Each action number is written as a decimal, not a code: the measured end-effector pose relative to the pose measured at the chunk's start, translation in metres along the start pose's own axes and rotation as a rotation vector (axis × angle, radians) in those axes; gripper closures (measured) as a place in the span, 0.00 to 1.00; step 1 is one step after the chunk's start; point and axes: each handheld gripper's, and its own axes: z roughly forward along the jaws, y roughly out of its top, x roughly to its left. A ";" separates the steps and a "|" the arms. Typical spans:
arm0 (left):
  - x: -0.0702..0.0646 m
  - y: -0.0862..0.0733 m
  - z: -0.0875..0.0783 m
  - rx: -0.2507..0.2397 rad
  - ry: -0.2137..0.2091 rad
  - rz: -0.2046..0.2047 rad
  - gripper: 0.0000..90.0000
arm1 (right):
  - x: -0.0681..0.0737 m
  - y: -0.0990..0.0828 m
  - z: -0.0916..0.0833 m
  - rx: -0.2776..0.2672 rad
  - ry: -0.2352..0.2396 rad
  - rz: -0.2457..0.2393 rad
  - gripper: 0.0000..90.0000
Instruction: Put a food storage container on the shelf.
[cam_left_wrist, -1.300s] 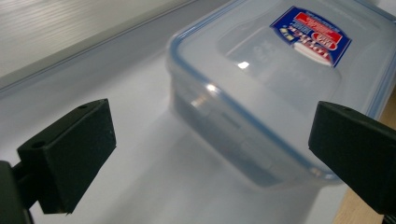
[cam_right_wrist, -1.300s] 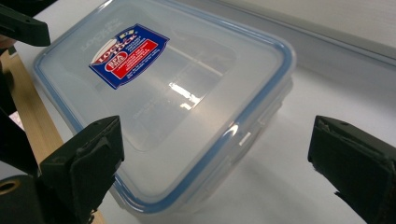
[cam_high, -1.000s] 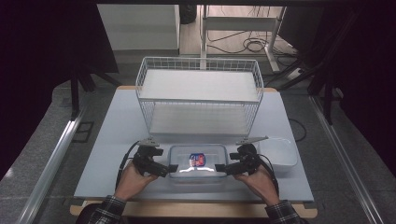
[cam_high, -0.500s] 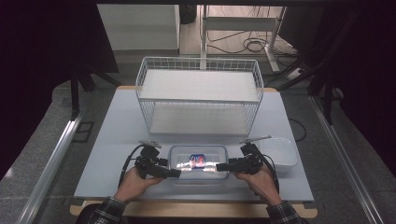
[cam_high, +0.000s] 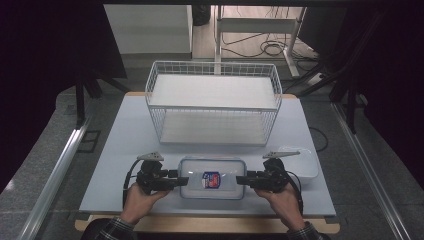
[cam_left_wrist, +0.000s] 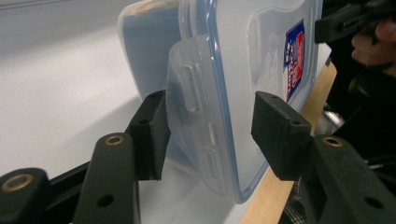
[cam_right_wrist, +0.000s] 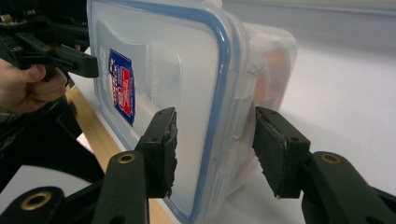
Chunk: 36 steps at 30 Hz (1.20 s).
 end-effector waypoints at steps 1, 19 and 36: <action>0.001 0.000 0.000 -0.008 -0.007 -0.008 0.54 | -0.001 -0.001 0.001 -0.012 0.004 0.003 0.56; 0.006 0.008 -0.012 -0.103 -0.043 -0.036 0.57 | 0.003 0.005 -0.007 -0.126 0.028 -0.023 0.59; -0.001 0.048 -0.036 -0.149 -0.028 0.011 0.57 | 0.015 0.043 -0.025 -0.193 0.033 -0.057 0.60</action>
